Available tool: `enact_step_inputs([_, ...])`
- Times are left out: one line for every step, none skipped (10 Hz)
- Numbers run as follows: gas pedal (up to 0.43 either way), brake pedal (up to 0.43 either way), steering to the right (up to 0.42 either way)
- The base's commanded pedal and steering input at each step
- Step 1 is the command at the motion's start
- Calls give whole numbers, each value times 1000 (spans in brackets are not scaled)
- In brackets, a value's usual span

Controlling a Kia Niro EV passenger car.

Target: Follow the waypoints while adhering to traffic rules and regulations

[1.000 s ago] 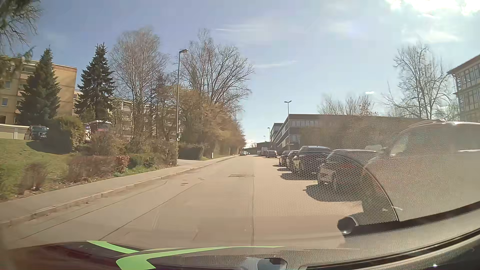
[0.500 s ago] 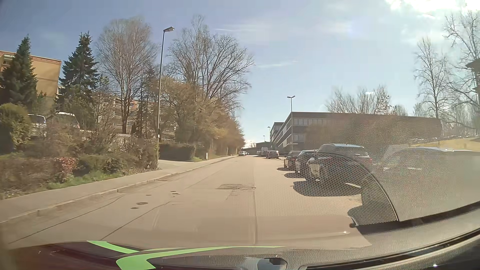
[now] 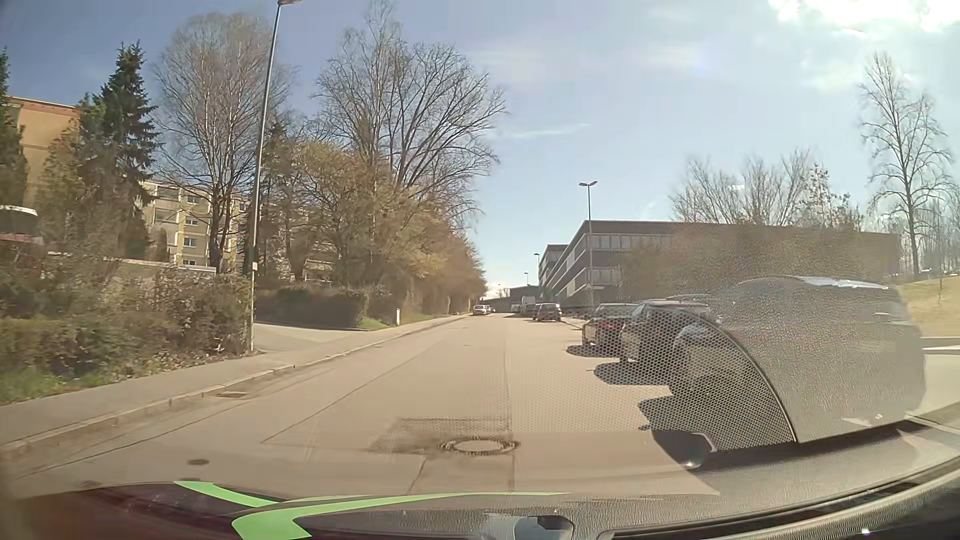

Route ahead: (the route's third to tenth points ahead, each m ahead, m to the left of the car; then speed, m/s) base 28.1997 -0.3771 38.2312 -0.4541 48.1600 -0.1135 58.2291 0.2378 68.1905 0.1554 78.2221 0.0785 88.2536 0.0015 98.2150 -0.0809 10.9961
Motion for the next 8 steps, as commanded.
enact_step_inputs([0,0,7])
enact_step_inputs([0,0,7])
enact_step_inputs([0,0,8])
enact_step_inputs([0,0,7])
enact_step_inputs([0,0,6])
enact_step_inputs([138,0,0])
enact_step_inputs([157,0,-1])
enact_step_inputs([197,0,1])
